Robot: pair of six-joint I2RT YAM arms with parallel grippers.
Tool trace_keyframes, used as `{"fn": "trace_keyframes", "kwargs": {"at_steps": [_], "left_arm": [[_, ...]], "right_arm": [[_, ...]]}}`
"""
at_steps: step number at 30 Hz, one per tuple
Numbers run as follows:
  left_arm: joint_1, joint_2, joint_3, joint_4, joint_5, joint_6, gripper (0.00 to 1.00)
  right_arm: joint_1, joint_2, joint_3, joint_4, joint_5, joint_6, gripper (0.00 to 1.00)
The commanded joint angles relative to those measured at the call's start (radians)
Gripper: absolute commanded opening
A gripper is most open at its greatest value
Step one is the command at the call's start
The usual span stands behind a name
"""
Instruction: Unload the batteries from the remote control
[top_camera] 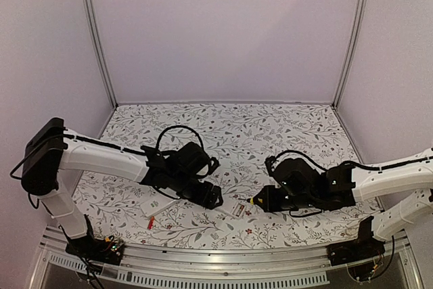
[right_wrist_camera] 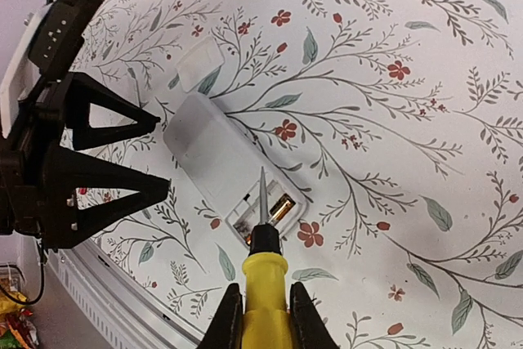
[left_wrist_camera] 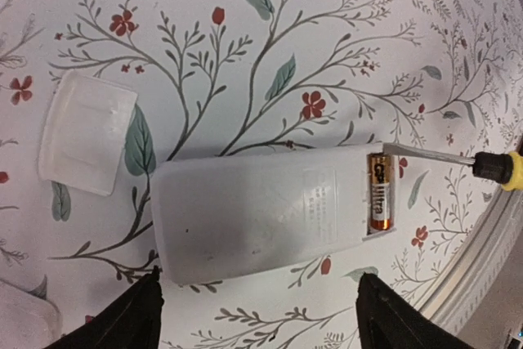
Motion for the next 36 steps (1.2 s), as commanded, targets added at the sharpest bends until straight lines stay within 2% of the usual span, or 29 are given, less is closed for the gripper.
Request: {"fn": "trace_keyframes", "kwargs": {"at_steps": [1,14,22,31,36], "left_arm": [[0.035,-0.052,-0.072,0.041,0.107,-0.072,0.82],[0.081,-0.056,-0.202,0.249,0.285,-0.172,0.82],[0.114,0.034,-0.166,0.379,0.345,-0.154,0.82],[0.116,0.126,-0.065,0.427,0.4,-0.057,0.82],[0.118,0.1,-0.052,0.335,0.318,0.027,0.82]], "right_arm": [[-0.003,0.03,-0.022,-0.038,0.015,0.017,0.0],[-0.004,0.057,0.003,-0.055,0.031,-0.026,0.0],[0.015,0.095,0.016,0.014,-0.07,-0.059,0.0],[0.041,0.094,0.02,0.133,-0.152,-0.136,0.0],[0.042,0.053,0.017,0.077,-0.098,-0.109,0.0]]}}
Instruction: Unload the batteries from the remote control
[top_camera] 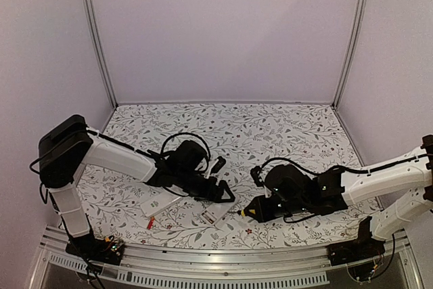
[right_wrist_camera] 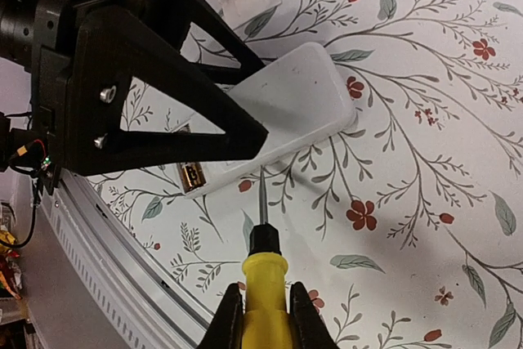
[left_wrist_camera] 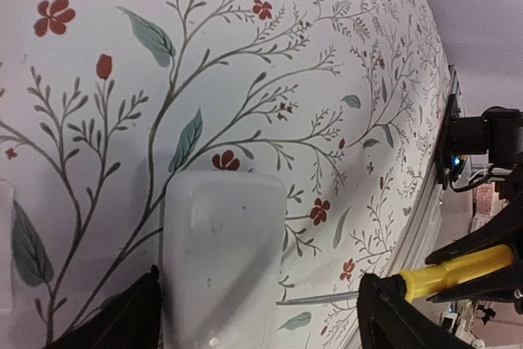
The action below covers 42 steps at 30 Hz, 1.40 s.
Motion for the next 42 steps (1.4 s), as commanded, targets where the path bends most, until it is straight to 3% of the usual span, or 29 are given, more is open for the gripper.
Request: {"fn": "trace_keyframes", "kwargs": {"at_steps": [1,8,20,35,42], "left_arm": [[0.011,-0.036,0.015,-0.071,-0.077,0.113,0.82],[0.009,-0.195,-0.082,-0.151,-0.21,0.259,0.84],[-0.137,-0.327,-0.28,0.0,-0.379,0.311,0.85],[-0.255,-0.218,-0.24,-0.047,-0.475,0.366,0.85],[-0.273,-0.175,-0.218,-0.073,-0.514,0.392,0.71]], "right_arm": [[0.007,-0.045,0.02,-0.011,0.036,0.004,0.0],[0.005,-0.095,0.034,0.007,0.038,0.012,0.0],[-0.068,-0.019,0.083,0.03,-0.127,-0.052,0.0],[-0.116,0.097,0.121,0.041,-0.292,-0.112,0.0],[-0.135,0.135,0.133,0.041,-0.346,-0.125,0.0]]}}
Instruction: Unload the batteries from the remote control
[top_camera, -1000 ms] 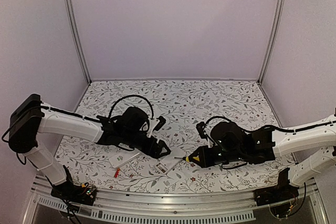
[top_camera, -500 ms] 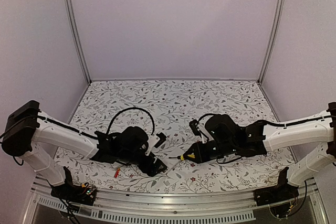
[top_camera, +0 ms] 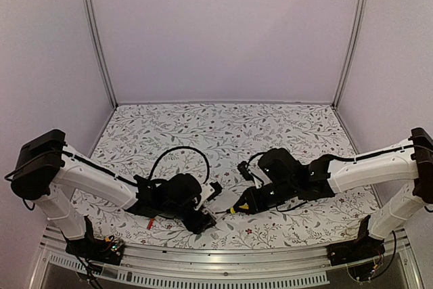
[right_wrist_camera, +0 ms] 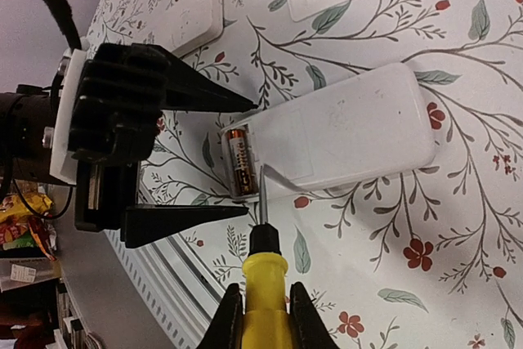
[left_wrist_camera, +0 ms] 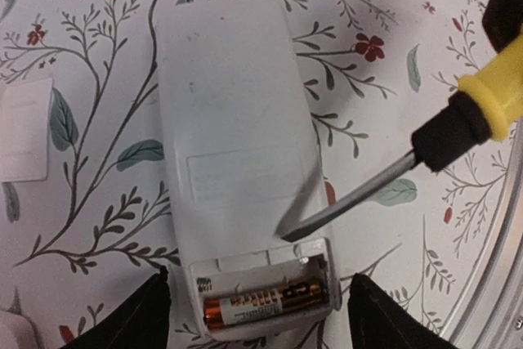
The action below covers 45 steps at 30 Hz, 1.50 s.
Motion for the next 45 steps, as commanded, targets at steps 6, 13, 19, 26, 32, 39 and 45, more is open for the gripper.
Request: {"fn": "trace_keyframes", "kwargs": {"at_steps": [6,13,19,26,32,39,45], "left_arm": [[-0.039,0.045,0.027,-0.033,-0.064,0.042,0.54],[-0.045,0.05,0.024,-0.033,-0.063,0.061,0.45],[-0.046,0.047,0.014,-0.026,-0.048,0.08,0.41],[-0.045,0.038,-0.003,0.006,-0.023,0.101,0.4],[-0.043,0.04,-0.008,0.018,-0.011,0.11,0.39],[-0.039,0.039,-0.016,0.027,-0.013,0.11,0.38],[-0.032,0.035,-0.014,0.039,-0.008,0.11,0.38]], "right_arm": [[-0.022,0.062,0.05,0.015,-0.081,-0.03,0.0],[-0.035,0.117,0.057,0.038,-0.128,-0.029,0.0],[-0.07,0.128,-0.047,0.25,-0.253,0.018,0.0],[-0.084,0.152,-0.106,0.405,-0.323,0.074,0.0],[-0.096,0.202,-0.153,0.578,-0.405,0.147,0.0],[-0.098,0.202,-0.188,0.66,-0.404,0.187,0.0],[-0.097,0.166,-0.209,0.721,-0.382,0.203,0.0]]}}
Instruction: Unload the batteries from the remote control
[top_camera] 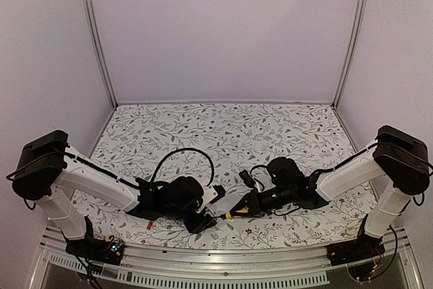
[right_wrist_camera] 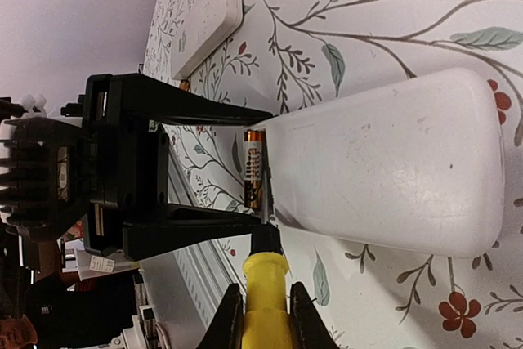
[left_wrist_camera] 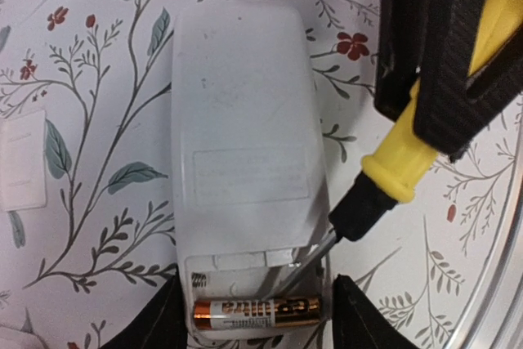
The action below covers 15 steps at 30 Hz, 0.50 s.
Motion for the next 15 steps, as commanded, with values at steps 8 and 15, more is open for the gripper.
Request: {"fn": "trace_keyframes", "kwargs": {"at_steps": [8,15], "left_arm": [[0.003,0.0,-0.02,0.015,0.027,0.026,0.38],[0.015,-0.015,-0.021,0.022,0.025,0.035,0.39]], "right_arm": [[0.013,-0.074,-0.018,0.178,-0.027,0.034,0.0],[0.013,-0.11,-0.027,0.157,-0.001,0.042,0.0]]}}
